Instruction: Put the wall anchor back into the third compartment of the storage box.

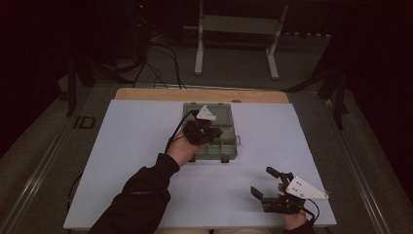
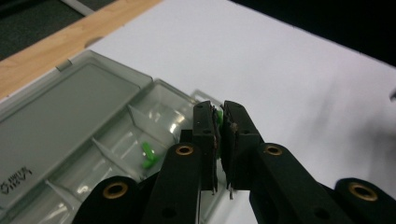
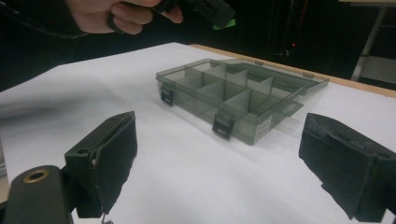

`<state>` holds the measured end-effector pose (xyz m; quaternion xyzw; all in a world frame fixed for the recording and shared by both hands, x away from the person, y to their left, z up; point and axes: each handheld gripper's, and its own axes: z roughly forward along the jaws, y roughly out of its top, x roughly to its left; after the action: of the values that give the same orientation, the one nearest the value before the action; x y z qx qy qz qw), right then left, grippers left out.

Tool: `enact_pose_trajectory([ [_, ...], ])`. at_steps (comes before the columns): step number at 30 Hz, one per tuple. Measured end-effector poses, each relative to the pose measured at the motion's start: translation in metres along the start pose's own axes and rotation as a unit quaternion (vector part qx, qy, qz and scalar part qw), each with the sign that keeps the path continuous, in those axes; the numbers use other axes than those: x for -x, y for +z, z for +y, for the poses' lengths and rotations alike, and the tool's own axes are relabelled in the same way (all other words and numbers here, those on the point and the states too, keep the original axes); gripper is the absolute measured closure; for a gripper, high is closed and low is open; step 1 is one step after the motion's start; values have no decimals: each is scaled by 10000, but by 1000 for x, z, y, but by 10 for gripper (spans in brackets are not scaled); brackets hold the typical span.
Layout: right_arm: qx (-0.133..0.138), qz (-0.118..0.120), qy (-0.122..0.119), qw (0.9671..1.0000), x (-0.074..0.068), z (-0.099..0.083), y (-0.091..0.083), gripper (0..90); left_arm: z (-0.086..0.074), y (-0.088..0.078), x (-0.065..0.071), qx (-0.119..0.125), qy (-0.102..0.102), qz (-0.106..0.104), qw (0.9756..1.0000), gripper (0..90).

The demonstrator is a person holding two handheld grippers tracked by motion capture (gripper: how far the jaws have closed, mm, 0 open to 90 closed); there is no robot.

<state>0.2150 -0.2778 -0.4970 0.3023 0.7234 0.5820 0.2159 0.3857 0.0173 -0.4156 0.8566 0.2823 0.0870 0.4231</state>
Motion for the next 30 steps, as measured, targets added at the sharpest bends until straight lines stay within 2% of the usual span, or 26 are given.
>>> enact_pose_trajectory([
  [4, -7, -4, -12, 10000, 0, 0, 0, 113, 5, 7, -3, 60, -111, 132, 9998, 831],
  [8, -4, -3, -8, 10000, 0, 0, 0, 114, 7, 16, -9, 166, -293, 163, 9993, 830],
  [10, -9, -1, 0, 10000, 0, 0, 0, 113, 7, 20, -13, 138, -350, 256, 9990, 830],
  [14, -6, 1, 16, 10000, 1, -1, 0, 114, 5, 29, -21, 191, -615, 250, 9976, 831],
  [16, -19, 4, 26, 10000, 1, -1, 0, 114, 3, 34, -21, 183, -670, 392, 9968, 830],
  [18, -18, 5, 23, 10000, 1, -1, 0, 114, 1, 39, -23, 172, -741, 440, 9961, 830],
  [24, -9, 9, 16, 10000, 1, 0, 0, 114, -8, 52, -27, 27, -992, 672, 9928, 830],
  [30, 4, 10, 15, 10000, 1, 0, -1, 114, -16, 61, -30, -203, -1264, 876, 9879, 829],
])
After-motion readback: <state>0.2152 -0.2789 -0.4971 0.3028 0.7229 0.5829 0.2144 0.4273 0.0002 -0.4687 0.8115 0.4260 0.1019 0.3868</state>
